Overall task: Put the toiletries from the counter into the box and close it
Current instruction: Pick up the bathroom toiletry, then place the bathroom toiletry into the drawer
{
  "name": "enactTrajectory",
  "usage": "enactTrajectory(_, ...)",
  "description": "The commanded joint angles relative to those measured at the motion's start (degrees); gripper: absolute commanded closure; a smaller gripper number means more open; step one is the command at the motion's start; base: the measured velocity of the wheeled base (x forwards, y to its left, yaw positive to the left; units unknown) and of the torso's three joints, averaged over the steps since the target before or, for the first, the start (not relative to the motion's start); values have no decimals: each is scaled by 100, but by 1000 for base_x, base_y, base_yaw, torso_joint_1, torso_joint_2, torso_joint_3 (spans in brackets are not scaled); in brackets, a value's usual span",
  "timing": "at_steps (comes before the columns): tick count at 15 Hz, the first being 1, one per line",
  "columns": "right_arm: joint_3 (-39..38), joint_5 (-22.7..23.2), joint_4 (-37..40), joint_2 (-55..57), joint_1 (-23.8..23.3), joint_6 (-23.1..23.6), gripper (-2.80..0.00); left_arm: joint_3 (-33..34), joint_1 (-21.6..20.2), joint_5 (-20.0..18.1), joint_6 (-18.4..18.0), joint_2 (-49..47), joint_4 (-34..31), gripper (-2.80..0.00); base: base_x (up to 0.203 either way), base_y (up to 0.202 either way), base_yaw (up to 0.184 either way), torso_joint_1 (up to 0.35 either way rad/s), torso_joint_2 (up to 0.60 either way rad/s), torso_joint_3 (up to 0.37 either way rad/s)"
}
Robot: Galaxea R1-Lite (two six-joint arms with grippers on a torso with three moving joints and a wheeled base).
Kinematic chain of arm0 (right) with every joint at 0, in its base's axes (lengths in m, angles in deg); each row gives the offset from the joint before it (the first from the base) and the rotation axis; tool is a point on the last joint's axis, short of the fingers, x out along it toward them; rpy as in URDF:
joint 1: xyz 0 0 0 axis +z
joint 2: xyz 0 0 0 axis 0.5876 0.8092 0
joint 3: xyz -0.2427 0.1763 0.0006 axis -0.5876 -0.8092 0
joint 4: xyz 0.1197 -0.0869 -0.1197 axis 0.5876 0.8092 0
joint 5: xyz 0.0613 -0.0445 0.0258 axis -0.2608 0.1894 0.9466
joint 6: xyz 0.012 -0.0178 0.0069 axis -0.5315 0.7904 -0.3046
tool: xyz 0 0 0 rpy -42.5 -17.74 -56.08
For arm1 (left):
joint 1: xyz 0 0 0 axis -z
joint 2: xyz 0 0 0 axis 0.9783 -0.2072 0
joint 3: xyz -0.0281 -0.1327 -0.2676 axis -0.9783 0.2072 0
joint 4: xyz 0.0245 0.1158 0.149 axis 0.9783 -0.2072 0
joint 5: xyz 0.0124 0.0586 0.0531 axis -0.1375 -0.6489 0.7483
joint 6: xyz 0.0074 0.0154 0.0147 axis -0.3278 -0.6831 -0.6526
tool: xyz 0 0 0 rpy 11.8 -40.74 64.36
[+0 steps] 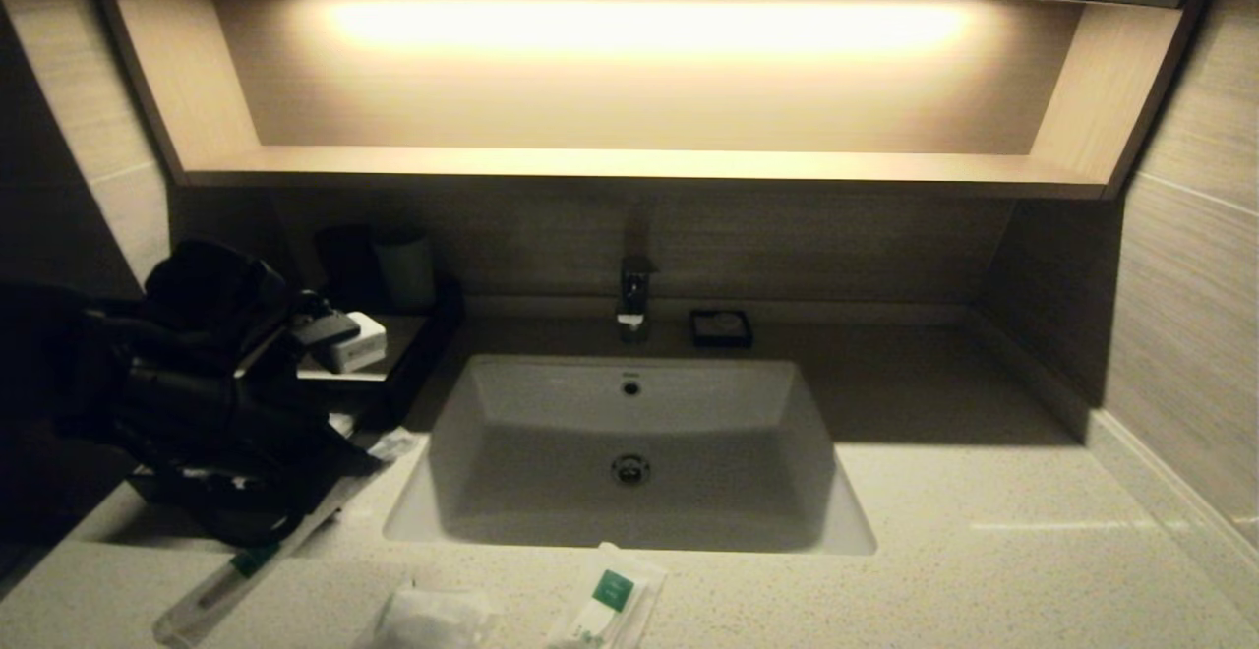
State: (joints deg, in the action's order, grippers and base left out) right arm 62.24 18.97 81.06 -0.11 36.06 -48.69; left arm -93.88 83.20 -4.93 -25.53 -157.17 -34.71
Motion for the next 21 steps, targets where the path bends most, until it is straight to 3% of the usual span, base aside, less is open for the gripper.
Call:
enactTrajectory(1, -9, 5, 0, 0, 1, 1, 0, -447, -256, 155, 243, 166, -508, 0, 0, 0, 0, 0, 0, 0)
enactTrajectory(5, -9, 5, 0, 0, 1, 1, 0, -1076, -1000, 471, 632, 117, -1416, 0, 0, 0, 0, 0, 0, 0)
enactTrajectory(10, -9, 5, 0, 0, 1, 1, 0, -1454, -1744, 644, 799, -339, -1487, 0, 0, 0, 0, 0, 0, 0)
enactTrajectory(17, -9, 5, 0, 0, 1, 1, 0, -2381, -2229, 751, 839, -1301, -1556, 0, 0, 0, 0, 0, 0, 0)
enactTrajectory(21, -9, 5, 0, 0, 1, 1, 0, -3216, -2392, 948, 895, -1725, -2186, 0, 0, 0, 0, 0, 0, 0)
